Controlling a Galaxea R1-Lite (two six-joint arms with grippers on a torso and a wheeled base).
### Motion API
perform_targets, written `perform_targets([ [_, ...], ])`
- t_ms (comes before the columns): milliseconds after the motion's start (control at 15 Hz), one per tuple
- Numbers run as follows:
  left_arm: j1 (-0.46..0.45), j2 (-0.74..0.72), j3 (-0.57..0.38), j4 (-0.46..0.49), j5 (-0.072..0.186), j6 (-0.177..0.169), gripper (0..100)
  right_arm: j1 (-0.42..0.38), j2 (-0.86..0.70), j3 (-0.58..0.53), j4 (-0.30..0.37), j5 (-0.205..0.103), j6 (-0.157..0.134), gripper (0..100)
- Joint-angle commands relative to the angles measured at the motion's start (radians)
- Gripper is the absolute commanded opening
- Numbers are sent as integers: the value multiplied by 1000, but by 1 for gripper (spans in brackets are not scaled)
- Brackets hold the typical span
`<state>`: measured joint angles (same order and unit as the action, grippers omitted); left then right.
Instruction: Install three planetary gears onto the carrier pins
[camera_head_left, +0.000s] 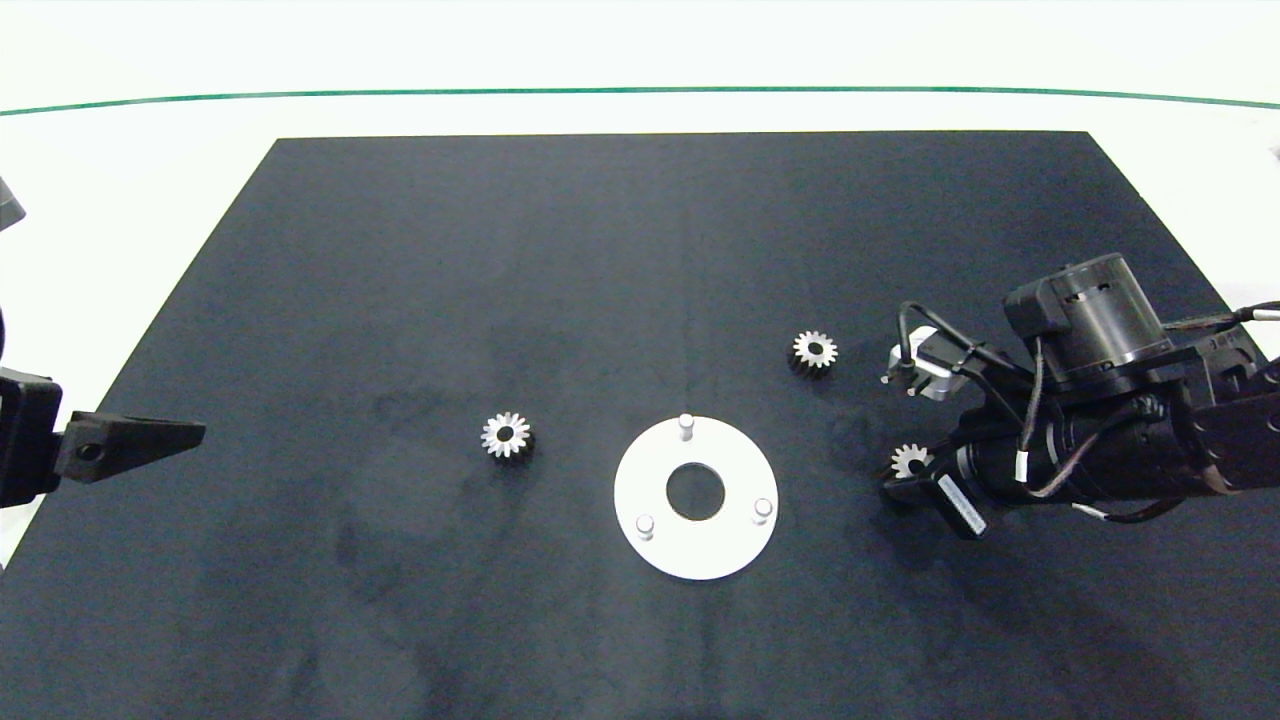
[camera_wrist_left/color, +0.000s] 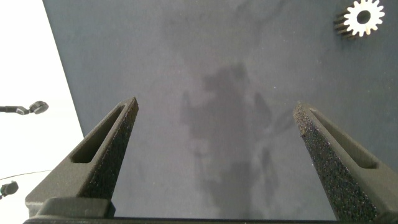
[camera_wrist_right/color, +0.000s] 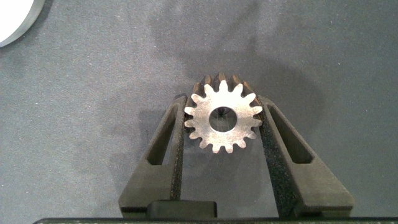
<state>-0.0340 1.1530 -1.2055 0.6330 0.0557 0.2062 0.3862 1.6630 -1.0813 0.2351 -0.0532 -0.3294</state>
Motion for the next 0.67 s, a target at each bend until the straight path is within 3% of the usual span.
perform_targets([
  [67, 0, -2, 0, 4, 1, 1, 100, 7, 0, 0, 1, 1, 0, 34],
  [667, -4, -6, 1, 4, 1, 1, 100, 16, -2, 15, 0, 0, 0, 16],
])
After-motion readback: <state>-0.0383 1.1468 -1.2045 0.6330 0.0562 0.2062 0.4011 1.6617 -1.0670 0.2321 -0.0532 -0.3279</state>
